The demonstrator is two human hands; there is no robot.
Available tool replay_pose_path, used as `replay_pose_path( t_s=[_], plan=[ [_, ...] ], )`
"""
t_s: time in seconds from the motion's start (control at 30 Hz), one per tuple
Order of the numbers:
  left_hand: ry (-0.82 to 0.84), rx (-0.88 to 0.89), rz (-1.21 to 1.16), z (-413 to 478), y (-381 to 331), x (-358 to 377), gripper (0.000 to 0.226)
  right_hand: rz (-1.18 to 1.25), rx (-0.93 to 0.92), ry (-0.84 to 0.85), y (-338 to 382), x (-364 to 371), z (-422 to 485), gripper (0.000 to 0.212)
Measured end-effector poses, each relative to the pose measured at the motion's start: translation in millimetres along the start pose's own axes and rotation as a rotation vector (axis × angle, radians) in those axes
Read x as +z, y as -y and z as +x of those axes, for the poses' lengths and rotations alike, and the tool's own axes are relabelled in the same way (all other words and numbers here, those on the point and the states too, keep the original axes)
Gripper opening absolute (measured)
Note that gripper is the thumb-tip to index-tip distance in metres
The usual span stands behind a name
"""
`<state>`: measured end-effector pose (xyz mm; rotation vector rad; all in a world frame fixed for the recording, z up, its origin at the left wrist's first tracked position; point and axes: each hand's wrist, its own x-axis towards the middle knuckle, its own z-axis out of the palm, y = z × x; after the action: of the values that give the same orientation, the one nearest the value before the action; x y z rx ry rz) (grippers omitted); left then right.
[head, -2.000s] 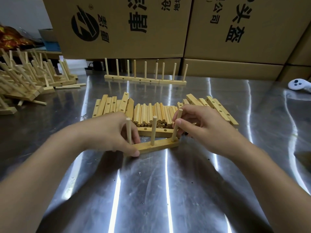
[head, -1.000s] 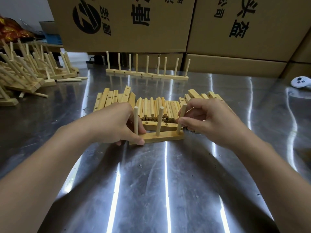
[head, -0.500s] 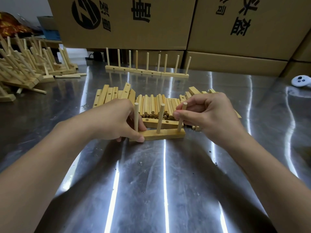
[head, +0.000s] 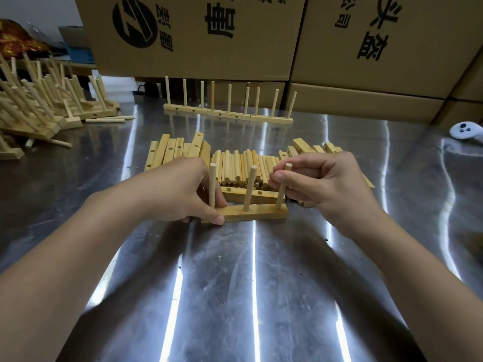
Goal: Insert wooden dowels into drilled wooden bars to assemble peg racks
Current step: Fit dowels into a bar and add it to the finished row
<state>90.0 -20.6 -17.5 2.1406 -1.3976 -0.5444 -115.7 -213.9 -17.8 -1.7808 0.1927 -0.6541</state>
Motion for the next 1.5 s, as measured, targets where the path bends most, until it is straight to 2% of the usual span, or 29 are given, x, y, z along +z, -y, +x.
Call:
replay_pose_path(
  t_s=[0.1, 0.3, 0.57, 0.73, 0.83, 0.93, 1.03, 1.17, 1.33, 1.43, 1.5],
  plan=[
    [-0.010, 0.006, 0.023, 0, 1, 1, 0.018, -0.033, 0.021, -0.103, -2, 1, -2, 0.013],
    [-0.025, 0.024, 0.062, 0, 1, 0, 0.017, -0.295, -0.056, -0.262, -1, 21, -8, 0.011],
    [-0.009, 0.013, 0.087, 0, -1, -1, 0.016, -0.294, -0.001, -0.183, 1, 21, -16, 0.013],
    [-0.022, 0.013, 0.135, 1, 1, -1, 0.019, -0.119, -0.025, -0.141, 0, 27, -21, 0.016],
    [-0.022, 0.013, 0.133, 1, 1, -1, 0.019, 0.056, 0.090, -0.159, 2, 39, -13, 0.032],
    [-0.026, 0.002, 0.123, 0, 0, -1, 0.019, 0.166, 0.194, -0.170, 4, 49, -3, 0.036],
    [-0.024, -0.007, 0.127, -2, -2, -1, 0.020, 0.170, 0.236, -0.189, 4, 55, 3, 0.038],
    [-0.028, -0.023, 0.135, -3, -6, -1, 0.021, 0.189, 0.208, -0.136, 3, 55, 5, 0.027],
    [-0.020, 0.005, 0.162, -8, -15, 0, 0.016, 0.156, 0.213, -0.178, 3, 57, 5, 0.036],
    [-0.079, 0.073, 0.059, -14, -24, -10, 0.012, 0.400, 0.205, -0.234, 7, 45, 5, 0.035],
    [-0.145, 0.133, -0.131, -18, -31, -20, 0.011, 0.643, 0.187, -0.233, 12, 34, 4, 0.032]
  ],
)
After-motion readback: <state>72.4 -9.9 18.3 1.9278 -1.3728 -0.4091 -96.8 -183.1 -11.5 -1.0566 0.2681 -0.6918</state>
